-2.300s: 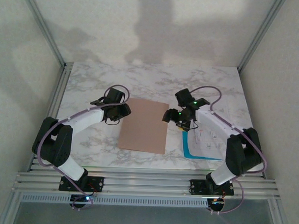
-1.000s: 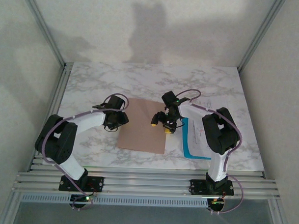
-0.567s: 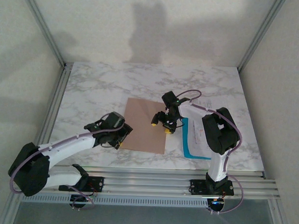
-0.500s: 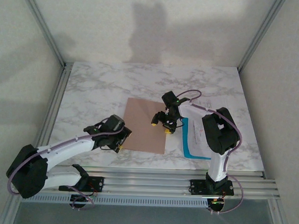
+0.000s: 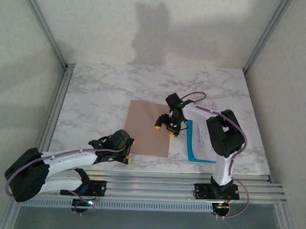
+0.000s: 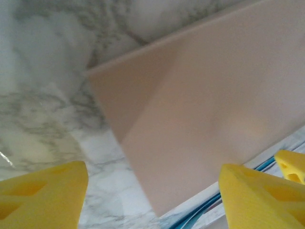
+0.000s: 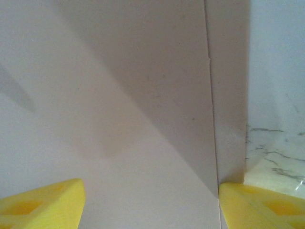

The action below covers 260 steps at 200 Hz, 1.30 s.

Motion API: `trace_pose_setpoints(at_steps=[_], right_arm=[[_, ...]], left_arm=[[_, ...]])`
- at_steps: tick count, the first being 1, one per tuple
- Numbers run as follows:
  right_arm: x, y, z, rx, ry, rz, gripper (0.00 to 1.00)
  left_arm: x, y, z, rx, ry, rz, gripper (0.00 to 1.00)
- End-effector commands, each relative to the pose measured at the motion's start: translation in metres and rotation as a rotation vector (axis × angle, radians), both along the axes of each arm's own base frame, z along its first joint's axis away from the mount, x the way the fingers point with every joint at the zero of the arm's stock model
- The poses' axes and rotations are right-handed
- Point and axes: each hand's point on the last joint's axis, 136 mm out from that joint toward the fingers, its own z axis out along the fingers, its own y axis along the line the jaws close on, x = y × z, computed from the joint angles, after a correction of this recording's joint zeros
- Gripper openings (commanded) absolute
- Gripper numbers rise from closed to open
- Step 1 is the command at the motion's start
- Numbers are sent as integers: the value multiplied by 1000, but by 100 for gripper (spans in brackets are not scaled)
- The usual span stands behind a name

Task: Put the files into the folder

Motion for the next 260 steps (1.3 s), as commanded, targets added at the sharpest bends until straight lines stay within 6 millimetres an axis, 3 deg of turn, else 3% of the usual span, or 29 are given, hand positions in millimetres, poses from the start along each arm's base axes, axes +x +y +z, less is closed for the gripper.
trace_pose_setpoints(at_steps=[1, 39, 108, 144, 159, 204, 260], right_arm=[[-21, -4, -30, -42, 108, 12, 76], [-22, -5, -32, -43, 118, 23, 76], [-19, -4, -33, -10, 139, 35, 77], [-17, -3, -32, 30, 140, 35, 79], [-16, -2, -30, 56, 139, 35, 79], [-8, -2, -16, 119, 111, 20, 79], [9, 0, 14, 196, 37, -29, 73]], left_arm=[[21, -6, 5, -31, -96, 64, 67], [23, -13, -2, -48, -112, 59, 59], [31, -33, 17, -96, -181, 27, 48], [30, -37, 15, -97, -189, 8, 45], [32, -43, 14, -124, -202, 4, 40], [35, -59, 27, -146, -226, -54, 16], [25, -54, 37, -254, -233, -28, 3]])
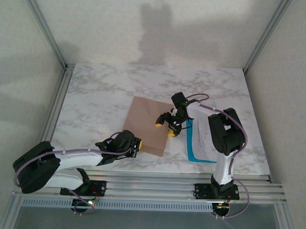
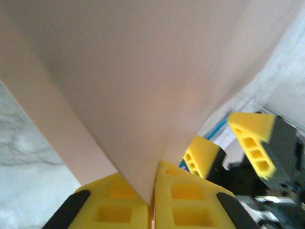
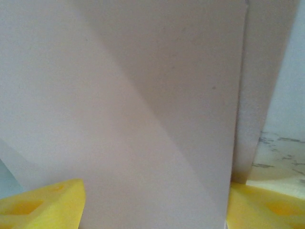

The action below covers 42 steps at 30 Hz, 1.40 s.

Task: Put the files into the folder

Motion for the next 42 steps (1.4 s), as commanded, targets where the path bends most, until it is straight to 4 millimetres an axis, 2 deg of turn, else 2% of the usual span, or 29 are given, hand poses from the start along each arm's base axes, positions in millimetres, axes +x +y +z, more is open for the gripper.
trace_pose_setpoints(at_steps=[1, 5, 9, 13, 14, 15, 16, 19, 20, 21, 25, 27, 28, 31, 36, 39, 42], right_arm=[[5, -2, 6, 19, -32, -27, 73], [13, 4, 23, 62, -61, -58, 67], [18, 8, 36, 93, -73, -91, 53], [21, 8, 46, 102, -88, -119, 22], [22, 8, 49, 102, -93, -124, 14], [22, 7, 51, 99, -93, -131, 7], [21, 6, 51, 92, -93, -134, 0], [22, 3, 57, 84, -105, -150, 0], [22, 2, 59, 83, -109, -152, 0], [23, 2, 61, 80, -112, -158, 0], [27, 2, 72, 80, -127, -168, 0], [29, 2, 77, 73, -130, -170, 0], [30, 2, 79, 66, -131, -172, 0], [34, 1, 87, 57, -133, -181, 0], [36, 5, 90, 51, -107, -181, 0], [38, 6, 91, 47, -96, -184, 0], [40, 8, 93, 55, -94, -188, 0]], left_arm=[[-6, -9, 11, -107, -7, -18, 3], [-12, -12, 10, -160, 9, -48, 0], [-14, -13, 9, -165, 17, -73, 0], [-16, -7, 9, -142, 29, -77, 0], [-17, -4, 7, -126, 38, -80, 3], [-17, -2, 9, -107, 45, -84, 13], [-18, 1, 9, -78, 54, -92, 26], [-16, 12, 22, 53, 67, -125, 73], [-16, 18, 27, 113, 72, -139, 82], [-16, 24, 32, 177, 75, -158, 85], [-8, 41, 58, 415, 42, -257, 87], [2, 39, 72, 513, -8, -346, 83], [8, 33, 79, 553, -47, -403, 81], [28, -1, 105, 677, -203, -642, 72], [41, -43, 128, 898, -368, -915, 70], [40, -57, 130, 999, -423, -1008, 70], [41, -62, 122, 1116, -417, -1074, 70]])
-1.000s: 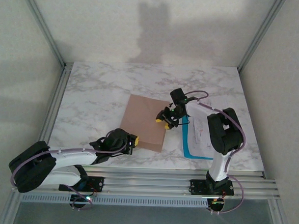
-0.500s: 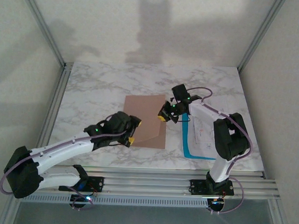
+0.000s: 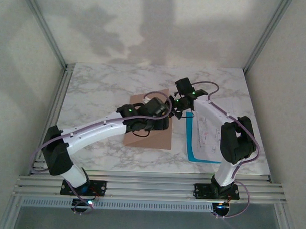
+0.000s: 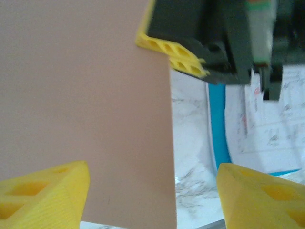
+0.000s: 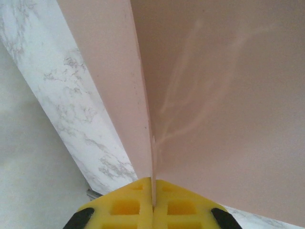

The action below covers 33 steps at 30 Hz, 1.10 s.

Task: Put the files into the folder

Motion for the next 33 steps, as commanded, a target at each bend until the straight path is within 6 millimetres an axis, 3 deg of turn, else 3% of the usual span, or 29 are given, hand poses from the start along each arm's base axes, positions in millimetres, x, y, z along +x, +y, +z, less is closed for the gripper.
trace_pose_setpoints(at_steps=[1, 7, 10, 14, 17, 18, 19, 20, 23, 26, 29, 33], right_arm=[[-2, 0, -5, -27, 53, -20, 0], [1, 3, 1, -15, 47, -19, 0], [2, 3, 3, -9, 47, -22, 0], [2, 4, 3, -6, 50, -27, 0], [2, 4, 6, -3, 43, -23, 0], [2, 4, 7, -4, 35, -17, 9], [4, 3, 10, -4, 19, -12, 26], [6, 1, 16, -7, -8, -12, 52], [15, -9, 38, -2, -112, -38, 83], [23, -30, 61, -9, -209, -97, 90], [24, -57, 69, -36, -267, -185, 91], [10, -92, 48, -63, -250, -332, 88]], left_arm=[[1, 13, -11, 277, -71, -122, 70], [8, 14, -26, 552, -150, -134, 68], [11, 15, -31, 661, -189, -140, 59], [12, 13, -37, 715, -218, -159, 39], [14, 15, -33, 725, -239, -144, 8], [15, 16, -30, 722, -248, -136, 0], [15, 17, -27, 718, -255, -129, 0], [15, 18, -24, 709, -263, -124, 0], [14, 25, -16, 691, -277, -104, 0], [13, 31, -8, 660, -288, -83, 0], [13, 37, 0, 619, -297, -61, 0], [14, 45, 10, 549, -302, -25, 0]])
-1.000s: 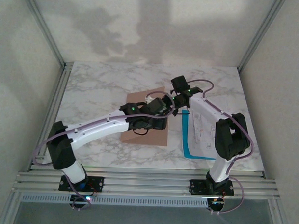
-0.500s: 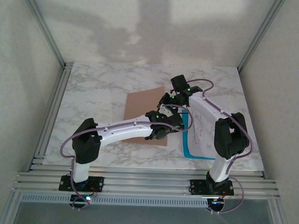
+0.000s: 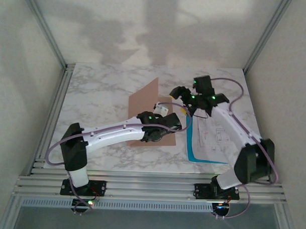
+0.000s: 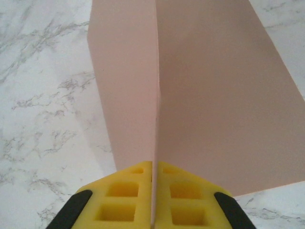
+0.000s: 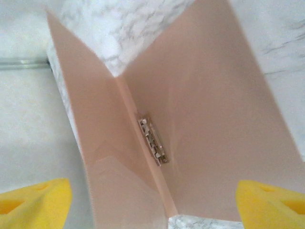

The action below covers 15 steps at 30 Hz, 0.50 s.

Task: Put the files into the folder

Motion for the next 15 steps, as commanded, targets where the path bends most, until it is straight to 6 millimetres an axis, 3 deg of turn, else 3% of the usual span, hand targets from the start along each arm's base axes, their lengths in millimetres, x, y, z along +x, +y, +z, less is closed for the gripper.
trace_pose_setpoints(at_steps=[1, 4, 8, 11, 15], right_arm=[[-7, -25, -32, -23, 36, -131, 86], [-17, -15, -63, -2, 138, -104, 73], [-19, 25, -94, 29, 229, 2, 56], [-16, 62, -105, 15, 248, 95, 53], [-13, 92, -128, -35, 287, 162, 50]], left_arm=[[5, 11, 20, -95, -50, 47, 0], [7, 18, 29, -184, -58, 64, 0], [7, 29, 43, -300, -77, 71, 0], [7, 42, 52, -377, -91, 93, 0], [7, 67, 54, -477, -96, 155, 0]])
